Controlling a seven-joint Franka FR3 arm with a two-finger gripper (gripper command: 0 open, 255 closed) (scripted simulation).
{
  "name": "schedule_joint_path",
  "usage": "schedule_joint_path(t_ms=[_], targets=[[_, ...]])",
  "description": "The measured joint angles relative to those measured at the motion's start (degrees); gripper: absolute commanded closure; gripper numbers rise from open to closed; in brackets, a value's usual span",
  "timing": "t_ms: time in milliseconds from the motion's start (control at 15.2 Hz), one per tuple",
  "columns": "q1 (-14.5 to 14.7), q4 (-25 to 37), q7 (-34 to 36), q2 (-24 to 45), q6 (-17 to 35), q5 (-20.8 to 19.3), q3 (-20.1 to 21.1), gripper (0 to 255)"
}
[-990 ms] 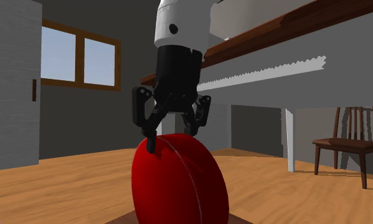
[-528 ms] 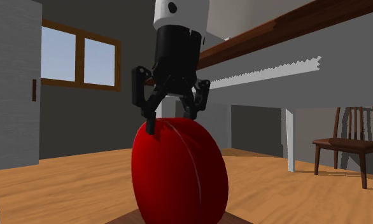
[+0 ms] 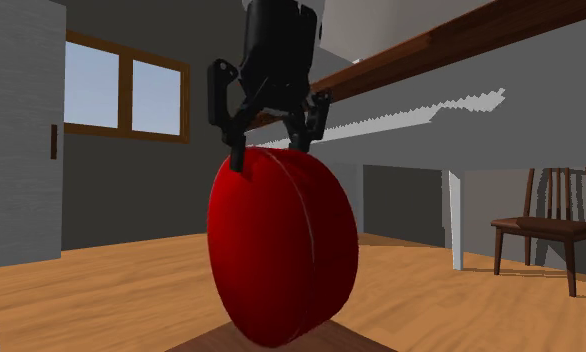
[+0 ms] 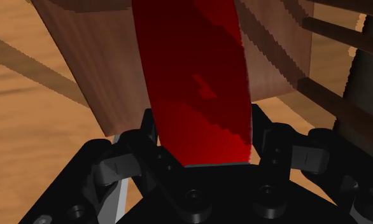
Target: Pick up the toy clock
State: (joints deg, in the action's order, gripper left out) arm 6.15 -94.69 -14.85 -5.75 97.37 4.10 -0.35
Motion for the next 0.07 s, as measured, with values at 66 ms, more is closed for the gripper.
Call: schedule_joint_path(t_ms=[66], targets=[[-0.01,0.63,0.00,0.08,-0.55,0.00,-0.02,255]])
